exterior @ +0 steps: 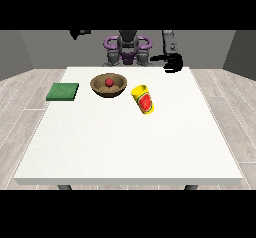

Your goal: Pick the cup and pour the ball into the bowl, then pick the bowl and place it on the pad

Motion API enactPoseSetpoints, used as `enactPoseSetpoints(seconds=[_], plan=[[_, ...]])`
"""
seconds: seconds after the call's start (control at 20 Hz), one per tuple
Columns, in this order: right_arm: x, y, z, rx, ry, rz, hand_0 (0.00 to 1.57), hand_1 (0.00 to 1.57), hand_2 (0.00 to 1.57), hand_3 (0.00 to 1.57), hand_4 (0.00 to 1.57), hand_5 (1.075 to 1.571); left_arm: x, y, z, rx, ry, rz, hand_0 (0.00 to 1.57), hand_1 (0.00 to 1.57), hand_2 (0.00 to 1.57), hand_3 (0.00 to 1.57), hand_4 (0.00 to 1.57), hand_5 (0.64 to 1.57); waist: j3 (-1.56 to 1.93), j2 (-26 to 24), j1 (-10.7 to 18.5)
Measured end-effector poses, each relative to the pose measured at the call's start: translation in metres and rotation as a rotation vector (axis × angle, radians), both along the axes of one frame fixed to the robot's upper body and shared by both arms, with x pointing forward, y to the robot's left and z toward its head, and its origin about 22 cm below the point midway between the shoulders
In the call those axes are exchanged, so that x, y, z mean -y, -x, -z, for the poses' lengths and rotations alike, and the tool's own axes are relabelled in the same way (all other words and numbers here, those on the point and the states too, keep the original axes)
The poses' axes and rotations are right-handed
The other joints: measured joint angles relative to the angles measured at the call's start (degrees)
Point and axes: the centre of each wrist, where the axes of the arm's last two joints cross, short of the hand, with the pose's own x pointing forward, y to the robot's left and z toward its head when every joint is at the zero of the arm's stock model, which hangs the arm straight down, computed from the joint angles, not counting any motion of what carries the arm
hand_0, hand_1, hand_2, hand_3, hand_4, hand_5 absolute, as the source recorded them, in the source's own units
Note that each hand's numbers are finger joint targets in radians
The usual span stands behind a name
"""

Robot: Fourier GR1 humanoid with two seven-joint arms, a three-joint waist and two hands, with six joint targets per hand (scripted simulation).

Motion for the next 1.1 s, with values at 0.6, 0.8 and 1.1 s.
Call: enactPoseSetpoints(seconds=[0.6,0.8,1.1], plan=[[-0.039,-0.01,0.01,0.037,0.003,0.043,0.0,0.0,0.0,0.0,0.46,1.567,-0.134,-0.015,-0.088,0.178,0.1,0.173,0.0,0.0,0.0,0.0,0.0,1.518,0.77,9.7,1.6],[-0.041,-0.026,0.037,0.004,-0.031,0.044,0.0,0.0,0.0,0.0,0.4,1.569,-0.153,-0.021,-0.148,0.206,0.036,0.186,0.0,0.0,0.0,0.0,0.0,1.522,0.88,11.1,1.7],[-0.027,-0.043,0.084,-0.041,-0.081,0.043,0.0,0.0,0.0,0.0,0.33,1.571,-0.175,-0.014,-0.213,0.222,-0.035,0.18,0.0,0.0,0.0,0.0,0.0,1.541,0.93,12.1,1.5]])
